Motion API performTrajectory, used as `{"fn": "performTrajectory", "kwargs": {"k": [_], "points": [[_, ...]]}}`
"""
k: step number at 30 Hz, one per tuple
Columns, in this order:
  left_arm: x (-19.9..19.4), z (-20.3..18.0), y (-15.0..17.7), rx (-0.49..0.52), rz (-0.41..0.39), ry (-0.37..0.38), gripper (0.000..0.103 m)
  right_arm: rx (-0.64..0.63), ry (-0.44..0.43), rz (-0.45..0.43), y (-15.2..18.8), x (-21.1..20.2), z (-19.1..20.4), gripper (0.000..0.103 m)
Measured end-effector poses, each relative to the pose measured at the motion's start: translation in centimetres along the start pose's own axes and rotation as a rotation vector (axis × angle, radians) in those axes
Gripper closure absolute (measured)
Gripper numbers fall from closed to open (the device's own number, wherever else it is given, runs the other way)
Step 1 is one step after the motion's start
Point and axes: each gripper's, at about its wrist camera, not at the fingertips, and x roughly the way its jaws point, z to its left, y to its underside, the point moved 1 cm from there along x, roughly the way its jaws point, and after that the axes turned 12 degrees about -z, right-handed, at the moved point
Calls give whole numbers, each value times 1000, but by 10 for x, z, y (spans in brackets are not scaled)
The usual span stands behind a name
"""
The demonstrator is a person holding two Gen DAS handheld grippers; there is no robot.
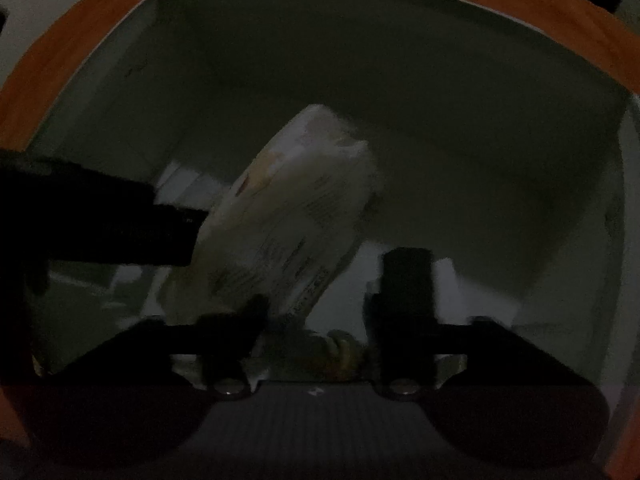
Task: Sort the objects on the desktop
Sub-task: 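Lower the vial into the box with the left tool while the right tool lowers the figurine, then open the left tool to release the vial while the right tool releases the figurine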
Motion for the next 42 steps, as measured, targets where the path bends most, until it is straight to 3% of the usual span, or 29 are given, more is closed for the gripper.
{"fn": "performTrajectory", "kwargs": {"k": [1, 2, 9, 42], "points": [[0, 1, 0, -4, -4, 3, 26, 22, 5, -1, -1, -1, -3, 14], [-1, 2, 1, -8, -8, 5, 26, 48, 12, 1, -2, -1, -6, 11], [-2, 0, -3, -5, -10, 12, 22, 181, 19, 50, -2, 5, -23, 10], [4, -11, -13, 33, 21, 21, 10, 172, 14, 46, 0, 20, -18, 6]]}}
